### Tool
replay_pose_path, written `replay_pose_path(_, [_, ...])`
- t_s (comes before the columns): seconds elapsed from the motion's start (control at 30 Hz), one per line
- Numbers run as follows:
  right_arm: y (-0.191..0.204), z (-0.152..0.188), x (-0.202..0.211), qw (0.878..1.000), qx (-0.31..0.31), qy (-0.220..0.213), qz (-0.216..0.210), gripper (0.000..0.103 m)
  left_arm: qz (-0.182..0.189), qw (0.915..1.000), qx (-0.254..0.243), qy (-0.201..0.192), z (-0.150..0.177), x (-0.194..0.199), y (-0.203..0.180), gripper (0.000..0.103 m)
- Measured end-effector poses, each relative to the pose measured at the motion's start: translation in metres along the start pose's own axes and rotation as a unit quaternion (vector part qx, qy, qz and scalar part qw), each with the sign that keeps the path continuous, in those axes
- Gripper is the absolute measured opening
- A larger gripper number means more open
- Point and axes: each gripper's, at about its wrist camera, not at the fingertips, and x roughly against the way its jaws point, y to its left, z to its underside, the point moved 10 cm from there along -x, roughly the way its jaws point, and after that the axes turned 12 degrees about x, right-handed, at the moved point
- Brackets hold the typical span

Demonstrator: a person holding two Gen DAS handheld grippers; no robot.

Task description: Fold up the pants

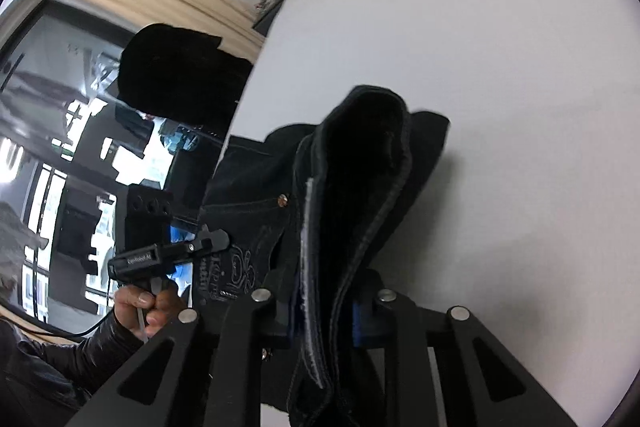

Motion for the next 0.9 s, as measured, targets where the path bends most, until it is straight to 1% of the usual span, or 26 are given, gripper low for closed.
replay_pose_path(0.07, [0.009, -0.024, -0.013, 1.000, 0.003, -0.008, -0.012, 0.021, -0.009, 0.9998, -0.013, -0.014, -0.021, 0.021, 0.001, 0.025])
replay_pose_path(0.1, [0.012, -0.041, -0.025, 1.000, 0.005, -0.010, -0.015, 0.021, -0.018, 0.9993, -0.021, -0.025, -0.038, 0.033, 0.004, 0.025])
replay_pose_path(0.17, [0.014, -0.063, -0.047, 1.000, 0.007, -0.007, -0.018, 0.021, -0.030, 0.9985, -0.026, -0.036, -0.059, 0.047, 0.010, 0.025])
replay_pose_path(0.27, [0.009, -0.089, -0.085, 1.000, -0.006, 0.007, -0.027, 0.021, -0.047, 0.9976, -0.012, -0.049, -0.095, 0.058, 0.035, 0.025])
replay_pose_path(0.33, [-0.003, -0.097, -0.112, 0.999, -0.019, 0.020, -0.024, 0.021, -0.050, 0.9976, 0.000, -0.048, -0.112, 0.057, 0.054, 0.025])
replay_pose_path(0.4, [-0.016, -0.098, -0.132, 0.999, -0.035, 0.032, -0.022, 0.021, -0.062, 0.9970, 0.013, -0.044, -0.129, 0.049, 0.081, 0.025])
replay_pose_path(0.47, [-0.029, -0.095, -0.147, 0.998, -0.053, 0.037, -0.024, 0.021, -0.066, 0.9968, 0.024, -0.038, -0.136, 0.043, 0.103, 0.025])
replay_pose_path(0.5, [-0.038, -0.093, -0.153, 0.996, -0.073, 0.037, -0.034, 0.023, -0.066, 0.9969, 0.030, -0.032, -0.137, 0.039, 0.112, 0.026])
replay_pose_path(0.53, [-0.046, -0.089, -0.156, 0.995, -0.089, 0.037, -0.039, 0.027, -0.064, 0.9969, 0.035, -0.027, -0.136, 0.034, 0.122, 0.029])
replay_pose_path(0.57, [-0.049, -0.086, -0.157, 0.993, -0.098, 0.032, -0.051, 0.029, -0.056, 0.9972, 0.038, -0.030, -0.137, 0.028, 0.129, 0.031])
replay_pose_path(0.67, [-0.053, -0.083, -0.152, 0.989, -0.111, 0.005, -0.094, 0.028, -0.030, 0.9979, 0.035, -0.046, -0.136, 0.032, 0.135, 0.034])
replay_pose_path(0.73, [-0.056, -0.081, -0.146, 0.986, -0.126, -0.013, -0.111, 0.029, -0.027, 0.9976, 0.026, -0.058, -0.133, 0.036, 0.134, 0.038])
replay_pose_path(0.77, [-0.056, -0.081, -0.141, 0.984, -0.135, -0.026, -0.115, 0.032, -0.029, 0.9972, 0.024, -0.064, -0.131, 0.039, 0.133, 0.040])
replay_pose_path(0.8, [-0.054, -0.080, -0.137, 0.983, -0.140, -0.036, -0.117, 0.038, -0.041, 0.9959, 0.022, -0.077, -0.130, 0.046, 0.133, 0.044])
replay_pose_path(0.83, [-0.055, -0.078, -0.129, 0.981, -0.147, -0.050, -0.115, 0.041, -0.049, 0.9948, 0.021, -0.087, -0.132, 0.045, 0.132, 0.051])
replay_pose_path(0.87, [-0.056, -0.076, -0.121, 0.980, -0.151, -0.060, -0.111, 0.046, -0.064, 0.9919, 0.018, -0.108, -0.130, 0.057, 0.132, 0.056])
replay_pose_path(0.9, [-0.058, -0.071, -0.113, 0.981, -0.154, -0.067, -0.099, 0.050, -0.078, 0.9887, 0.015, -0.127, -0.130, 0.062, 0.130, 0.065])
